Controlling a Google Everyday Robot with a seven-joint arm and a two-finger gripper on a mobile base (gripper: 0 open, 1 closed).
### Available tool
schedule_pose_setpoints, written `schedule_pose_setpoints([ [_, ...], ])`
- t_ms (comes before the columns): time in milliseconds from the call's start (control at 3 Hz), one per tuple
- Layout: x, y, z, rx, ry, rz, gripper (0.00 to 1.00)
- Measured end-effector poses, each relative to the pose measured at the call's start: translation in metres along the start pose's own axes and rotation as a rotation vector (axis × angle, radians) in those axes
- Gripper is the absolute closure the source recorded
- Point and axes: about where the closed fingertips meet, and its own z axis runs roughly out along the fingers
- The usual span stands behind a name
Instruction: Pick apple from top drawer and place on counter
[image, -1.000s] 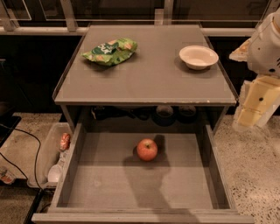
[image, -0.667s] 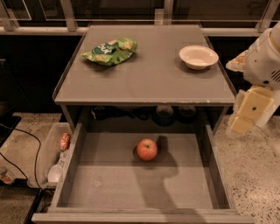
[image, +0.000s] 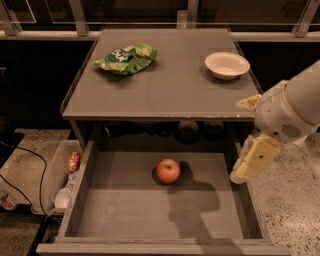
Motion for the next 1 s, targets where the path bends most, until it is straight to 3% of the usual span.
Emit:
schedule_pose_setpoints([
  [333, 0.01, 0.02, 0.048, -0.045, -0.046, 0.035, 0.0],
  [667, 0.01, 0.02, 0.048, -0.045, -0.046, 0.034, 0.0],
  [1000, 0.009, 0.019, 0.072, -0.039, -0.085, 0.055, 0.0],
])
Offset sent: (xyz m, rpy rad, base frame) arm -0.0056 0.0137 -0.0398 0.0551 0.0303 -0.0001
